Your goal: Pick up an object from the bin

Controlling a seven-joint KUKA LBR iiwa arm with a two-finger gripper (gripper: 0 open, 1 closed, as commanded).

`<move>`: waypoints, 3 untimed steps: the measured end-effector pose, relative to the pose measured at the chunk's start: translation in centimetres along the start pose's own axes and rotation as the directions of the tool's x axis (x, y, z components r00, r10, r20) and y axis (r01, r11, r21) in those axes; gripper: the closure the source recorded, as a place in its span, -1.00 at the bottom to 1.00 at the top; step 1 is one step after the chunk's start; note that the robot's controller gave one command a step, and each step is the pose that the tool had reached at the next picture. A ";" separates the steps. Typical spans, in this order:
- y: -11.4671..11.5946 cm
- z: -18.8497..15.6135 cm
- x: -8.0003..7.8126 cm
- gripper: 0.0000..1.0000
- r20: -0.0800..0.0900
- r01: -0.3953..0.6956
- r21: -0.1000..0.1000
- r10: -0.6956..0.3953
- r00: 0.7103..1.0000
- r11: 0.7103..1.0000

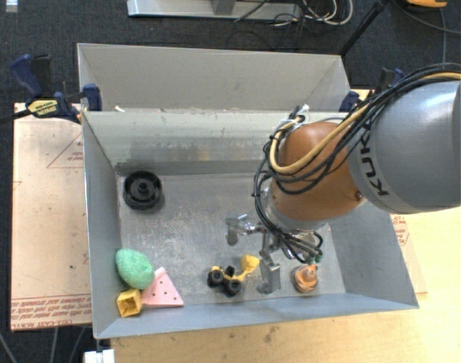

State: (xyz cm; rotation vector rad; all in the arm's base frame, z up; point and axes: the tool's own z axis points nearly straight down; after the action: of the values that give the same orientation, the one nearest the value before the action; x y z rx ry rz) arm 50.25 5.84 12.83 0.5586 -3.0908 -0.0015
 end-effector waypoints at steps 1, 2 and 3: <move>0.5 6.0 0.3 -1.00 0.004 0.196 0.001 -0.196 0.981 0.981; 0.9 5.8 0.6 1.00 0.006 0.364 0.003 -0.364 0.931 0.931; 0.9 5.8 0.6 1.00 0.006 0.364 0.003 -0.364 0.931 0.931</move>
Offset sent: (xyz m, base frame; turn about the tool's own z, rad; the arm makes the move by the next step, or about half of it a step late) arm -0.0099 0.0055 -0.0583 -0.3764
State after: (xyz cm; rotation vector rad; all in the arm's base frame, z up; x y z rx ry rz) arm 49.42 6.45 7.04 1.1237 -2.9403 -0.0011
